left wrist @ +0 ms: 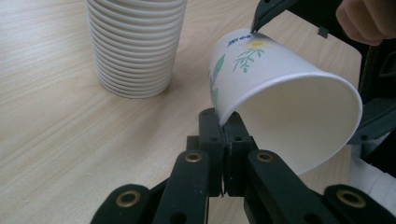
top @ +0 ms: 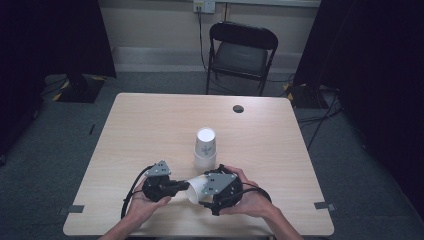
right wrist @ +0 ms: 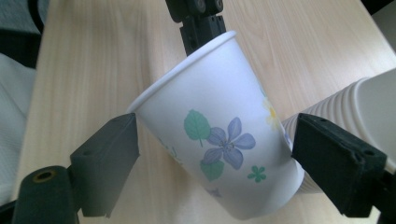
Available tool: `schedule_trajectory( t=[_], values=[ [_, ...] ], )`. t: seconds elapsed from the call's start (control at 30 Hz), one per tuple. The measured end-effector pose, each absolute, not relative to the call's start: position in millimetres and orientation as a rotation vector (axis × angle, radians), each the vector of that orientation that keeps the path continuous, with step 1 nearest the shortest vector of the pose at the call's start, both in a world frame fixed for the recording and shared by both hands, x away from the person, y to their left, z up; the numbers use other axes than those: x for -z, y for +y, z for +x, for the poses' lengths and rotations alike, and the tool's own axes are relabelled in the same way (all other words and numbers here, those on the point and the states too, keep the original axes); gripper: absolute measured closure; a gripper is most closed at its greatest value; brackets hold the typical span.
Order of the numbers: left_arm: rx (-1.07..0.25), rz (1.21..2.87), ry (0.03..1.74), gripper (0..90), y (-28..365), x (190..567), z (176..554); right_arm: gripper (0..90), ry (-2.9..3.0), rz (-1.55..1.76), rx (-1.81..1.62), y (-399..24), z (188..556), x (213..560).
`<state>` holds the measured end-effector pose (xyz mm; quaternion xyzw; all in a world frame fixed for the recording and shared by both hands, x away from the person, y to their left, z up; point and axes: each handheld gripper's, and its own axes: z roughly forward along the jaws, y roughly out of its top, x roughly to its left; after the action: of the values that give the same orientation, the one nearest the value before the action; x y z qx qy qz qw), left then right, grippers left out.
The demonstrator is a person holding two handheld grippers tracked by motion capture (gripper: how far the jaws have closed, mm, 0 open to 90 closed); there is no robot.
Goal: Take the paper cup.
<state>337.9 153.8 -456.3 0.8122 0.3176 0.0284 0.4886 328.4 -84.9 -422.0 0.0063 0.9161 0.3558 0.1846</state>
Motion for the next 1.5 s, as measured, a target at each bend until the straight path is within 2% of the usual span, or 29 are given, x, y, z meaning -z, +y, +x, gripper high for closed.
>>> schedule_trajectory(
  t=[0.2,0.5,0.9,1.03,1.5],
  values=[
    [-0.068,1.982,0.785,89.1,154,458,338,14.3,2.590,-0.017,-0.882,-73,325,428],
    [-0.065,1.926,0.784,89.0,150,450,338,14.4,2.566,0.011,-0.875,-66,326,432],
    [-0.050,1.860,0.822,85.5,155,449,338,24.3,2.656,0.180,-1.081,-70,335,428],
    [-0.007,1.847,0.822,88.7,157,447,338,22.8,2.627,0.146,-1.050,-68,330,428],
    [0.045,1.851,0.822,88.9,151,447,337,21.7,2.556,0.046,-1.025,-59,319,430]
  ],
)
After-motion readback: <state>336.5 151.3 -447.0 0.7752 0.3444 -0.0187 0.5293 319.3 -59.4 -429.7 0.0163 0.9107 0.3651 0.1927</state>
